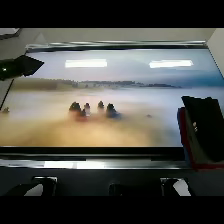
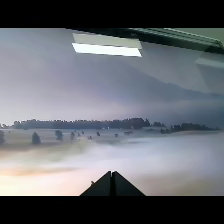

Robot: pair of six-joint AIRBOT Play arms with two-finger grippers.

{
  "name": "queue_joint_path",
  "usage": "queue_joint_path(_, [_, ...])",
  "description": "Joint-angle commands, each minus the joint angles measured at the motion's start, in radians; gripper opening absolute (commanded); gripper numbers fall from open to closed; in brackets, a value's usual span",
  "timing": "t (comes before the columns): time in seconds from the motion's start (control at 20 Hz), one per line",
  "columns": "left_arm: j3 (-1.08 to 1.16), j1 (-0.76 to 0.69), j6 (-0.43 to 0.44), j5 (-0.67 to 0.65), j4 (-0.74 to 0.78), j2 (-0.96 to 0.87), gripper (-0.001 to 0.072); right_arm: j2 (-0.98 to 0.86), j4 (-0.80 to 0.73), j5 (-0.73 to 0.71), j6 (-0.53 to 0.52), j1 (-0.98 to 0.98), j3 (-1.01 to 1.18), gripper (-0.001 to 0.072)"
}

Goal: Fold the shirts.

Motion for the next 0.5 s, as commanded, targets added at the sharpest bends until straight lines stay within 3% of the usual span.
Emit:
queue_joint_path(0.0, [0.000,-0.018,0.001,0.000,0.000,0.000,0.0031,0.021,-0.084,-0.087,-0.006,-0.001,-0.189,0.0048])
queue_joint_path(0.05, [0.000,-0.024,0.001,0.000,0.000,0.000,0.0031,0.021,-0.084,-0.107,-0.006,-0.001,-0.196,0.0099])
queue_joint_path(0.1, [0.000,-0.031,0.000,0.000,0.000,0.000,0.0031,0.021,-0.087,-0.135,-0.008,-0.002,-0.189,0.0361])
queue_joint_path(0.15, [0.000,-0.034,0.000,0.000,-0.001,0.000,0.0031,0.021,-0.091,-0.158,-0.064,-0.002,-0.167,0.0514])
queue_joint_path(0.3, [0.015,-0.039,0.000,0.019,-0.004,0.001,0.0030,0.021,-0.129,-0.249,-0.196,-0.002,0.021,0.0512])
queue_joint_path(0.45, [0.089,-0.051,0.000,0.157,0.081,-0.005,0.0027,0.021,-0.039,-0.538,-0.224,0.043,0.292,0.0509])
